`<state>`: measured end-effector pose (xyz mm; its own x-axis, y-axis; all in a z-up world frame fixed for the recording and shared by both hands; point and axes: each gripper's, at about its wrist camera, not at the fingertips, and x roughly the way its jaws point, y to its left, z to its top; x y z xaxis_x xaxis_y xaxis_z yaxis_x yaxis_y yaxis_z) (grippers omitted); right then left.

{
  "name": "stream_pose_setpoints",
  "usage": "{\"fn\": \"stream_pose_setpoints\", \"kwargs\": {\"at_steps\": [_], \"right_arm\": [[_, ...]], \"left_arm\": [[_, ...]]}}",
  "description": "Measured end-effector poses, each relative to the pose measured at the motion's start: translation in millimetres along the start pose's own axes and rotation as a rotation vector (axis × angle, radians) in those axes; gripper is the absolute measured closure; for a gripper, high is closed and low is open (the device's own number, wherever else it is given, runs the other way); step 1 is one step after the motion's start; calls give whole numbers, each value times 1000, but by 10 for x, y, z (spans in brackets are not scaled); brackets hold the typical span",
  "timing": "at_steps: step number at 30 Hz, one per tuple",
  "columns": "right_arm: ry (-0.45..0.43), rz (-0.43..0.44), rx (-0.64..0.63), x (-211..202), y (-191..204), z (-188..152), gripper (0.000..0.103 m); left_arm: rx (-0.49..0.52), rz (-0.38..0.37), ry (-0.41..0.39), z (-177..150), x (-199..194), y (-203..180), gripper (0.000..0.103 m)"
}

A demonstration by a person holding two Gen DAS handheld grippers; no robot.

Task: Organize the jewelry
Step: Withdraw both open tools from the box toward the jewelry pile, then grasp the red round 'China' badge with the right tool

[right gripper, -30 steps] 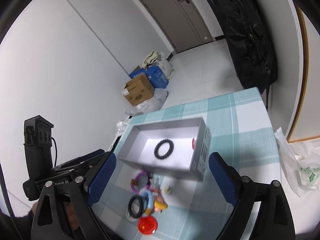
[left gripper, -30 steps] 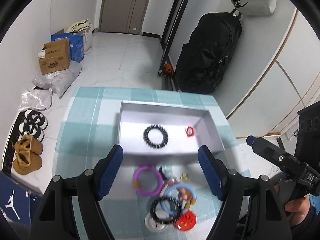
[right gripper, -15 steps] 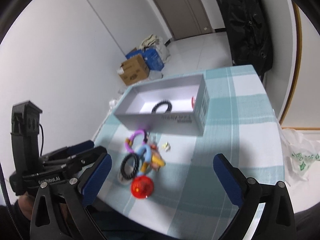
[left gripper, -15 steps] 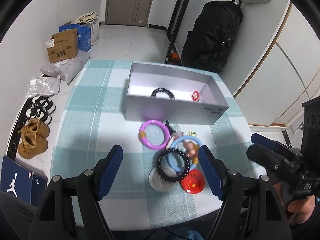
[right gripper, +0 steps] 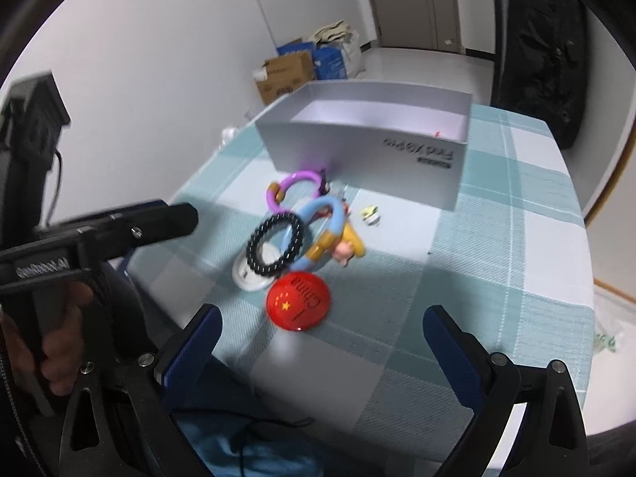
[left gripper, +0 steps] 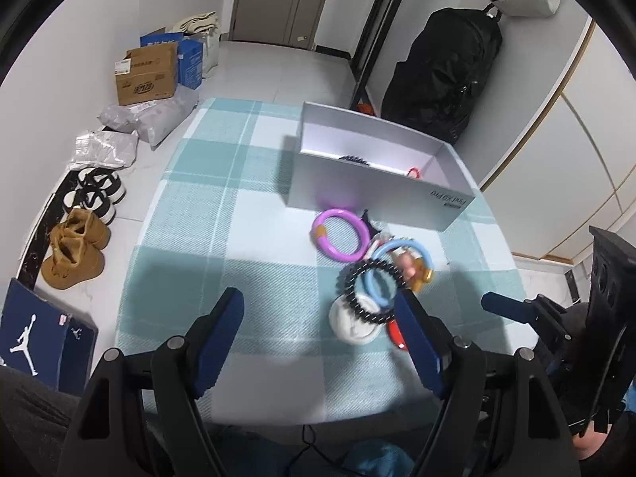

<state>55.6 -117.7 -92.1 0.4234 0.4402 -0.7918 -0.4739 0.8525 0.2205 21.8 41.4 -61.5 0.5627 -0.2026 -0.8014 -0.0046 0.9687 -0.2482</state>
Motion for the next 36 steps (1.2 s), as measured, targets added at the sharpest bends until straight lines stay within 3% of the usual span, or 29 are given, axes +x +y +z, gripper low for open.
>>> {"fn": "stream_pose_setpoints", "kwargs": {"at_steps": [5,9,12,20,23,25,28,36], "right_arm": [[21,-33,-50,141,78,-1,2],[21,-108,-76,225,119,12,20],[41,-102,-87,289,141,29,29],[46,-125,-145,356,253,22,36],[45,-157,-167,354,273,17,45],[37,-142,-186,340,302,9,61],[34,-157,-203,346,327,15,61],[40,-90,-104,266,183,50,61]], "left_arm": [[-23,12,12,-18,6,80,29],[-28,24,26,-38,16,120,29],[-30,23,37,-45,36,154,29],[-34,12,56,-52,55,160,29],[-21,16,56,-50,59,132,29],[-16,19,59,-49,73,120,29],[-7,24,64,-51,90,107,29],[43,33,86,-73,132,34,29]]}}
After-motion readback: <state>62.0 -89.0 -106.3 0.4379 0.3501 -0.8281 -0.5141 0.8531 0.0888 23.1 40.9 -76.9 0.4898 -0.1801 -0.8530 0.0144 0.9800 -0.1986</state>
